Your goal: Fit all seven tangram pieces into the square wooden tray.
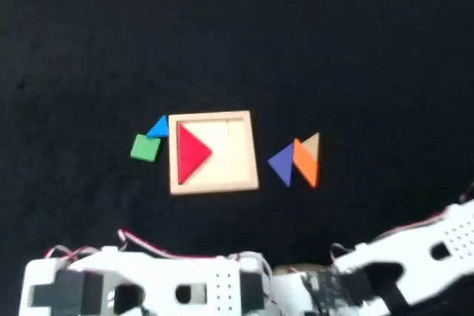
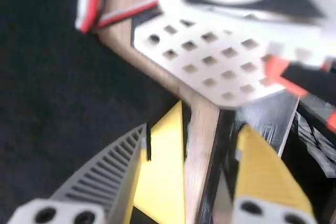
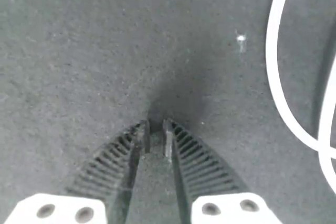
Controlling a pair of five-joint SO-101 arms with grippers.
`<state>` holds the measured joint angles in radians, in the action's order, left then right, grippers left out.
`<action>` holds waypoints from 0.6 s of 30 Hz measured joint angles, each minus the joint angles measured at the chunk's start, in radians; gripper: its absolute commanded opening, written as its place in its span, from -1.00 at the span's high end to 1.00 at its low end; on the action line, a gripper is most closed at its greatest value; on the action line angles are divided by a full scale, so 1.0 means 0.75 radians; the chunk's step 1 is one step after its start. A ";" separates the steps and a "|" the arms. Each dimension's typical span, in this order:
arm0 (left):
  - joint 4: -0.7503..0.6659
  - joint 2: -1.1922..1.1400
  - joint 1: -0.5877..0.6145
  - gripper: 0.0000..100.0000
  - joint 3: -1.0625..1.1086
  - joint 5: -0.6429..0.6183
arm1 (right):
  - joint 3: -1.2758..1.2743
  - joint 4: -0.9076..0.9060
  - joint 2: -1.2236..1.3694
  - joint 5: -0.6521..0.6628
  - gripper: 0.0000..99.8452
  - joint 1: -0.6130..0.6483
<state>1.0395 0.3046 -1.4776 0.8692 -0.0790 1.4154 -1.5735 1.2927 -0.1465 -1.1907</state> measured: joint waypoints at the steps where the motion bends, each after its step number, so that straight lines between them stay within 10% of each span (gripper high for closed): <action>1: 0.002 -0.002 -0.014 0.41 -0.008 -0.002 | 0.000 0.000 0.000 0.000 0.86 0.000; 9: 0.006 -0.006 -0.010 0.42 -0.018 0.070 | 0.000 0.002 0.000 0.000 0.86 0.004; 18: 0.117 -0.014 0.340 0.42 0.025 0.358 | 0.000 -0.010 0.000 0.000 0.86 0.004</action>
<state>1.1270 0.2938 -1.2229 0.8876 0.1895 1.4154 -1.5812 1.2927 -0.1465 -1.1876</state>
